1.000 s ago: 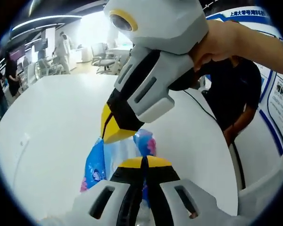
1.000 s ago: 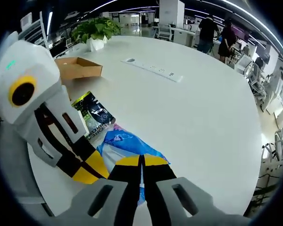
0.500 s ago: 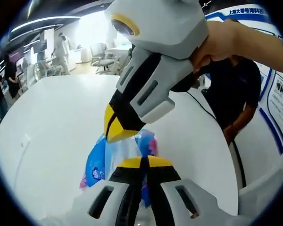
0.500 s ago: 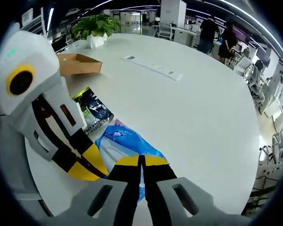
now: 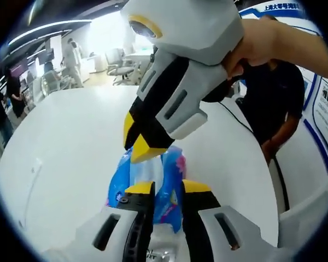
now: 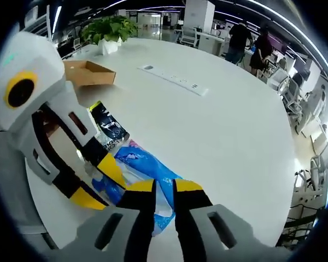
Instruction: Operate the shoe box by opening the lid, removing the specified soft item, and placing it in the target area until the item is outside and the box remains undamaged.
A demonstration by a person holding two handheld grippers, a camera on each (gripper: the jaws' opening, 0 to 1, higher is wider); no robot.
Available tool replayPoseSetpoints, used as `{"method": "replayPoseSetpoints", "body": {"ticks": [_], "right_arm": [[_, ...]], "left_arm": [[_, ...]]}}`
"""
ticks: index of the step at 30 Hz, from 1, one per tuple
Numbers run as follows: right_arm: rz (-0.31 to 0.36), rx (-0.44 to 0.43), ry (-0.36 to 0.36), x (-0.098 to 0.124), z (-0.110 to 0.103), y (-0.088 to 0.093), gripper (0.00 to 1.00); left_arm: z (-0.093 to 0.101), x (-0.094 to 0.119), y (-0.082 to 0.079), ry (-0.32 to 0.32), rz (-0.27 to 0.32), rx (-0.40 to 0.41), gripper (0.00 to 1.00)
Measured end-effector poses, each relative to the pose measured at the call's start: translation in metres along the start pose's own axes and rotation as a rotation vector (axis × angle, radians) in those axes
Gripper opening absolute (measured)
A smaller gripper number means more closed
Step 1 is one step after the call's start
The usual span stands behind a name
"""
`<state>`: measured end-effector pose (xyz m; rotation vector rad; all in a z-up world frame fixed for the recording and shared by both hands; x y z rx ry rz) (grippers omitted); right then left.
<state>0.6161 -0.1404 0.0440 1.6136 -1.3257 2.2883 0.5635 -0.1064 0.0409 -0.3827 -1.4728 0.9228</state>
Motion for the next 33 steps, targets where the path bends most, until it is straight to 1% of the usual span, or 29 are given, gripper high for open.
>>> {"method": "replayPoseSetpoints", "body": {"ticks": [2,7,10,13,15,17,24,28,33], "right_arm": [[0.009,-0.003,0.0,0.003,-0.002,-0.003,0.11],[0.018,-0.013,0.016,0.012,-0.008,-0.01,0.21],[0.019,-0.007,0.028,0.018,-0.011,-0.013,0.23],[0.025,-0.004,0.036,0.024,-0.014,-0.016,0.25],[0.024,-0.002,0.04,0.028,-0.018,-0.018,0.28],[0.023,0.0,0.048,0.032,-0.021,-0.019,0.3],[0.024,0.014,0.065,0.047,-0.033,-0.024,0.38],[0.025,0.021,0.08,0.054,-0.038,-0.026,0.42],[0.038,0.032,0.087,0.064,-0.048,-0.034,0.45]], "left_arm": [[-0.001,0.004,-0.001,-0.003,0.0,0.001,0.21],[-0.001,0.019,-0.001,-0.012,-0.013,0.014,0.26],[0.0,0.031,-0.002,-0.02,-0.02,0.015,0.3],[0.0,0.042,-0.005,-0.028,-0.012,0.032,0.35],[0.002,0.05,-0.006,-0.034,-0.01,0.058,0.4],[0.003,0.053,-0.006,-0.033,-0.01,0.062,0.44],[0.012,0.078,-0.002,-0.051,-0.009,0.075,0.52],[0.013,0.092,0.002,-0.063,-0.004,0.099,0.54],[0.015,0.111,0.007,-0.076,0.016,0.129,0.59]]}}
Point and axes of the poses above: the point that each gripper's makers call its tool centre point, and the gripper's own axes: x roughly backward along the fingers, z roughly to its right, y roughly out of its underside, the point moved 2 cm from there along x, roughly backward along the fingers, and after that the axes turned 3 degrees about x, right-handed, at the moved point
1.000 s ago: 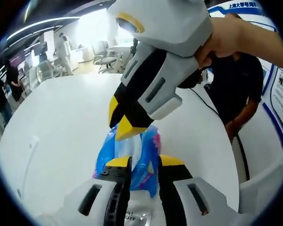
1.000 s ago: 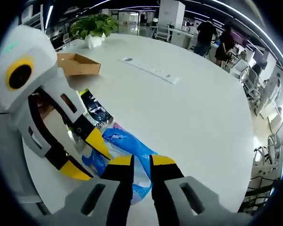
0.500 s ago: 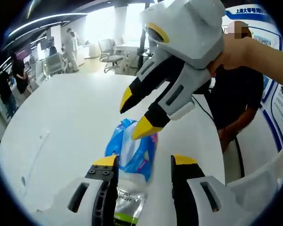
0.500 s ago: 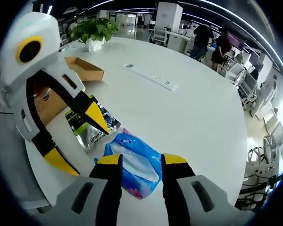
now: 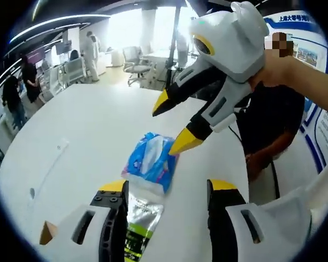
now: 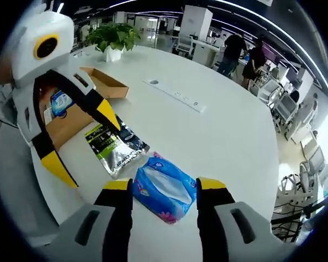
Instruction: Operate the shoe box by opening the lid, removing the specified soft item, and placing it in the target area until the item is outside and the box remains undamaged.
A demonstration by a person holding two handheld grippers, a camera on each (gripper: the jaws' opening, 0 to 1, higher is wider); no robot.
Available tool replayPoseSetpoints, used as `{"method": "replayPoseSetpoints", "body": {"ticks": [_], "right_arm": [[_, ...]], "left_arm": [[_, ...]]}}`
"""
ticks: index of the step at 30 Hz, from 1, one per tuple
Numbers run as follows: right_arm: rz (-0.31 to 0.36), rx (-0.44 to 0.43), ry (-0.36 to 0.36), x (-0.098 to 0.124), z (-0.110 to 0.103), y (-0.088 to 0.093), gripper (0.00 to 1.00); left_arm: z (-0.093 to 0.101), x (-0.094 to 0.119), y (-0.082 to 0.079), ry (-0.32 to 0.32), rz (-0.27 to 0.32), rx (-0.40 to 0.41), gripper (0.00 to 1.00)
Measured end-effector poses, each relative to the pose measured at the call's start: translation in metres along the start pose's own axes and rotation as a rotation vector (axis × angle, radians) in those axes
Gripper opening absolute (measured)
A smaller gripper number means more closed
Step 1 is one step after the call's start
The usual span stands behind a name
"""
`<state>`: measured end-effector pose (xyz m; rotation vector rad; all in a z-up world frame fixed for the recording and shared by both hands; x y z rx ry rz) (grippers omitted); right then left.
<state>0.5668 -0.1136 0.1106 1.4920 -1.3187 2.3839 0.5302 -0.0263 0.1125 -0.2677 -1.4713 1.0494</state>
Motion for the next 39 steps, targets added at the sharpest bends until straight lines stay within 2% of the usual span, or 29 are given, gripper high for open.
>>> {"method": "replayPoseSetpoints", "body": {"ticks": [6,9,17,21,24,39], "right_arm": [[0.01,-0.004,-0.011,0.011,-0.014,-0.009,0.5],[0.026,0.0,-0.021,0.015,-0.022,-0.014,0.54],[0.048,0.003,-0.04,0.023,-0.042,-0.024,0.61],[0.056,-0.002,-0.058,0.026,-0.053,-0.03,0.64],[0.039,0.015,-0.073,0.026,-0.062,-0.032,0.65],[0.053,0.072,-0.155,0.017,-0.106,-0.058,0.75]], "left_arm": [[0.001,0.024,0.004,-0.011,0.027,0.037,0.64],[-0.002,0.036,0.006,-0.027,0.04,0.047,0.7],[-0.006,0.064,0.016,-0.053,0.044,0.024,0.8],[-0.008,0.079,0.016,-0.057,0.097,0.042,0.85],[-0.01,0.091,0.022,-0.067,0.106,0.057,0.88],[-0.028,0.151,0.047,-0.151,0.182,0.114,0.98]]}}
Point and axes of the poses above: the point that each gripper's makers call its tool centre point, and the gripper's own axes: x roughly backward along the fingers, z roughly to its right, y roughly out of its underside, the point moved 2 cm from there along x, roughly backward along the fingers, and after that the axes turned 3 degrees about x, right-handed, at the moved point
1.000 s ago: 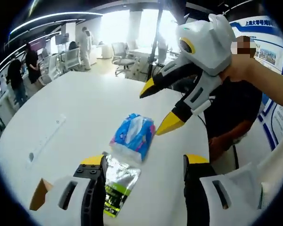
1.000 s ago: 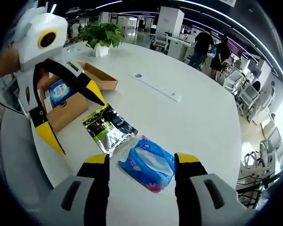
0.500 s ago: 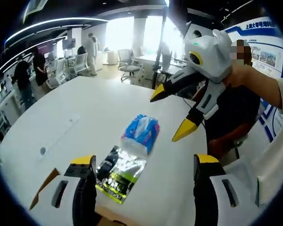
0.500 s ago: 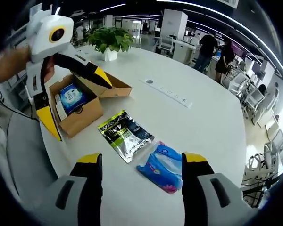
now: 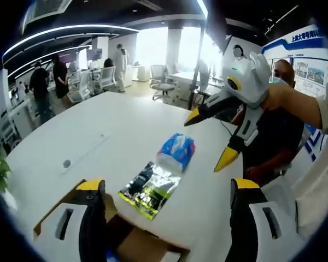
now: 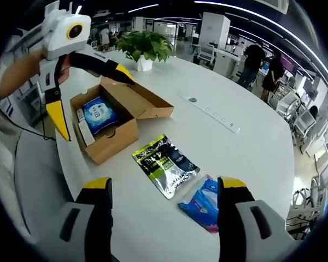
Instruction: Operate the shoe box by opening the lid, removing the specified soft item, and placing it in the target area until the item is outside and the box remains undamaged.
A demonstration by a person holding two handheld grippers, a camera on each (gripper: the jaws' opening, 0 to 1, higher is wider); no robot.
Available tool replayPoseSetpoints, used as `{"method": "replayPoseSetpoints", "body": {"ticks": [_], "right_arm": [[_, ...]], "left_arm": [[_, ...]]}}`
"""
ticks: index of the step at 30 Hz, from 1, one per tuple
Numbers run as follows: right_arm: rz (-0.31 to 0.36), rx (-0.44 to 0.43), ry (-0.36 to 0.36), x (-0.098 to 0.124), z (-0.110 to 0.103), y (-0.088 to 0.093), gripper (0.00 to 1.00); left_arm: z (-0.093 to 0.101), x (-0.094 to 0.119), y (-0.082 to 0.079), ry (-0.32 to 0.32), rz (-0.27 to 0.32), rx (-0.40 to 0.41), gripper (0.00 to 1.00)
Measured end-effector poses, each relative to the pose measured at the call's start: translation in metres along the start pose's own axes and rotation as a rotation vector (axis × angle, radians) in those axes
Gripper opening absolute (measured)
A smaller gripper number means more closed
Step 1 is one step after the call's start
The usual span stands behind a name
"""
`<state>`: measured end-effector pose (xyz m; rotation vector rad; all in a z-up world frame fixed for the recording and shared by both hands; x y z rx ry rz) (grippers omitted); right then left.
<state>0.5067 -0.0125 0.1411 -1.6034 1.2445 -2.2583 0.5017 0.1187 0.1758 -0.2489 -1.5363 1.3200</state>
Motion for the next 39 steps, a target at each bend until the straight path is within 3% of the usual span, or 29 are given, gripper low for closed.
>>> {"method": "replayPoseSetpoints", "body": {"ticks": [29,39], "right_arm": [[0.024,0.081,-0.133,-0.039,-0.054,-0.043,0.75],[0.068,0.011,-0.193,-0.063,-0.084,-0.062,0.78]], "left_arm": [[-0.046,0.099,0.063,-0.185,0.035,0.102,1.0],[-0.06,0.128,0.101,-0.277,0.018,0.168,0.99]]}}
Point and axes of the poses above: the point that each gripper's makers call its tool centre point, and the gripper's own axes: x roughly backward along the fingers, z roughly to its right, y roughly out of its underside, the point moved 2 cm from there along x, roughly backward along the fingers, and after that the axes turned 3 degrees about x, right-handed, at the moved point
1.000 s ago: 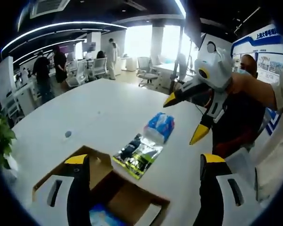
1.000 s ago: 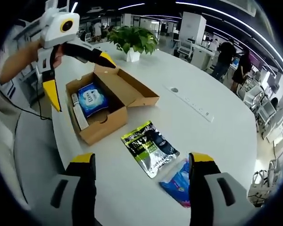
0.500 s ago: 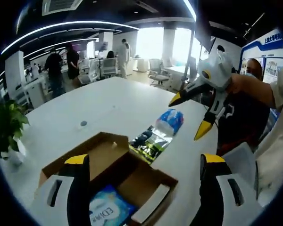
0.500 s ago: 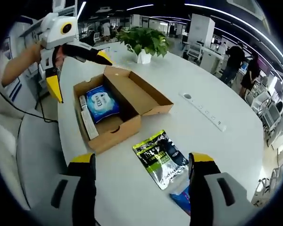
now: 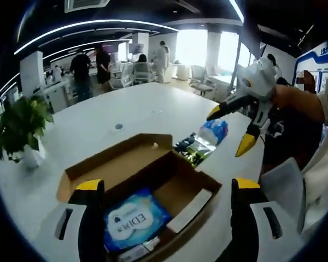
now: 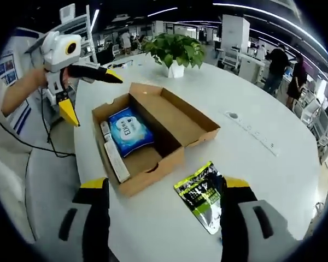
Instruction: Operate the shoe box by opening the lid, removing the specified soft item, and placing it in the target area until the item is outside and the box remains undamaged.
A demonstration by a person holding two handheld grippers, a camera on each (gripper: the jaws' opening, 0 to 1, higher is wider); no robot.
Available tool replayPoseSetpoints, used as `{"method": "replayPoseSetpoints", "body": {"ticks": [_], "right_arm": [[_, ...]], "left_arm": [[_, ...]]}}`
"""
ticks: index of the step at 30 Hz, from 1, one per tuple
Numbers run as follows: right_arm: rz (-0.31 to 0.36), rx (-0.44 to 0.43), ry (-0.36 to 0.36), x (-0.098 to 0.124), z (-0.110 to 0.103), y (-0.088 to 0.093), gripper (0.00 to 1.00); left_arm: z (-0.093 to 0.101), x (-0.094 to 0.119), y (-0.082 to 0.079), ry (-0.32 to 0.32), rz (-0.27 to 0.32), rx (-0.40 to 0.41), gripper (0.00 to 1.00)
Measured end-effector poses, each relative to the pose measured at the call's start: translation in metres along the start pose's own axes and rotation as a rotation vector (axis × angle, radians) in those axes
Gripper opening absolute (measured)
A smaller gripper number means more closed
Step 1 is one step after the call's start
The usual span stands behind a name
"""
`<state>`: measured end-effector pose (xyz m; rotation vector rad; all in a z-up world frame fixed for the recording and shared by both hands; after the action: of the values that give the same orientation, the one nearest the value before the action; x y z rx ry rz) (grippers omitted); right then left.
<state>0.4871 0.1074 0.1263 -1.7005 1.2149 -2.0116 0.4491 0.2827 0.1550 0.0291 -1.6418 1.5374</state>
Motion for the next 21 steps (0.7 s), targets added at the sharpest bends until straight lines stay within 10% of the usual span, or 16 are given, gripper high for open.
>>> {"method": "replayPoseSetpoints", "body": {"ticks": [21], "right_arm": [[0.076,-0.177,-0.089,-0.066,-0.043,-0.025,0.71]], "left_arm": [[-0.067,0.046,0.067,-0.22,-0.029,0.129,0.83]]}}
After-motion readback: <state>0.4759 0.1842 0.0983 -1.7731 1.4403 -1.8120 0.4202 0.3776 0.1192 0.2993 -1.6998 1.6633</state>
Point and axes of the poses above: the point that each gripper's makers call its tool centre point, and the gripper's own axes: x roughly backward along the fingers, z roughly to its right, y roughly out of its underside, the point moved 2 cm from there along x, roughly backward along the fingers, and after that the axes turned 3 degrees about x, right-handed, at the moved point
